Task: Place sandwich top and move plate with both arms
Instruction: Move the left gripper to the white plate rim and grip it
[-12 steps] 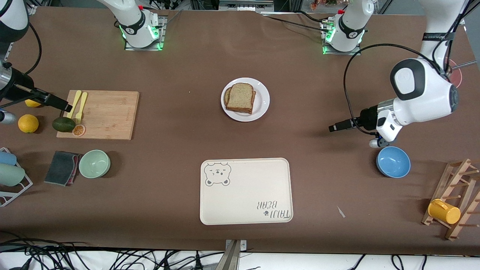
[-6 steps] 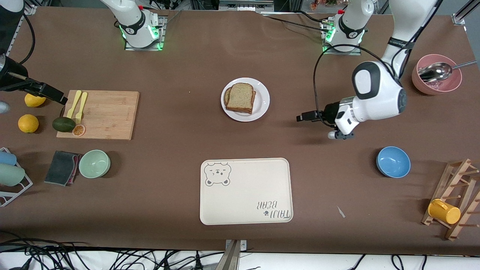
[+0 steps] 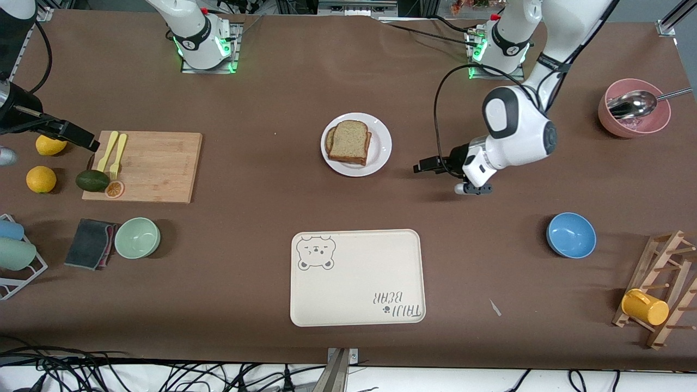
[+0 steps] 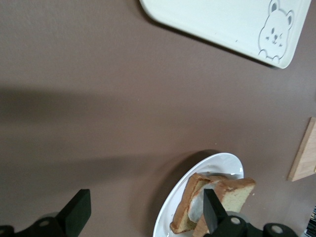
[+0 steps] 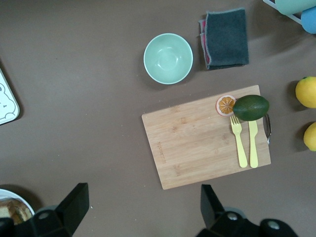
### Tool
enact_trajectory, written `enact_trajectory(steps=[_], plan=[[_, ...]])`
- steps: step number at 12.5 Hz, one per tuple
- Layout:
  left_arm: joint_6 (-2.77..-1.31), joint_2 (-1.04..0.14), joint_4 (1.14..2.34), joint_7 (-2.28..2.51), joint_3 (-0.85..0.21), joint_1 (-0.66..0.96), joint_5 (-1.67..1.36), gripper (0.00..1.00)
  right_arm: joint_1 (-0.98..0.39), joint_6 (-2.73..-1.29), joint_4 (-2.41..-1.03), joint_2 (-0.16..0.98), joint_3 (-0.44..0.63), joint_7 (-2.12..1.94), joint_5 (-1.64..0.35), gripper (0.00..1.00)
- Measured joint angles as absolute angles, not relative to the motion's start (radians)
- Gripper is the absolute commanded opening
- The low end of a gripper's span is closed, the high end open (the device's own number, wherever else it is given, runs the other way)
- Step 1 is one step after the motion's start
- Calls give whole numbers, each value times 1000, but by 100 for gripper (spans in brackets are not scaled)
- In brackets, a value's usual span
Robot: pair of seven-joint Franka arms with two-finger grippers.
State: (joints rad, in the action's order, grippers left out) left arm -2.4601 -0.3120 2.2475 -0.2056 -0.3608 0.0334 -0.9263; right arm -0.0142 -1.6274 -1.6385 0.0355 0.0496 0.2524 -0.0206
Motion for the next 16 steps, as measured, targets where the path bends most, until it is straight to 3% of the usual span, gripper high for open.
enact_trajectory(steps=[10, 16], plan=[[-2433, -395, 2271, -542, -364, 29, -1137, 97, -12, -1607, -1609, 46, 48, 252, -21, 100], [-2420, -396, 2316, -703, -430, 68, -1330, 99, -14, -1605, -1608, 47, 38, 252, -21, 100]])
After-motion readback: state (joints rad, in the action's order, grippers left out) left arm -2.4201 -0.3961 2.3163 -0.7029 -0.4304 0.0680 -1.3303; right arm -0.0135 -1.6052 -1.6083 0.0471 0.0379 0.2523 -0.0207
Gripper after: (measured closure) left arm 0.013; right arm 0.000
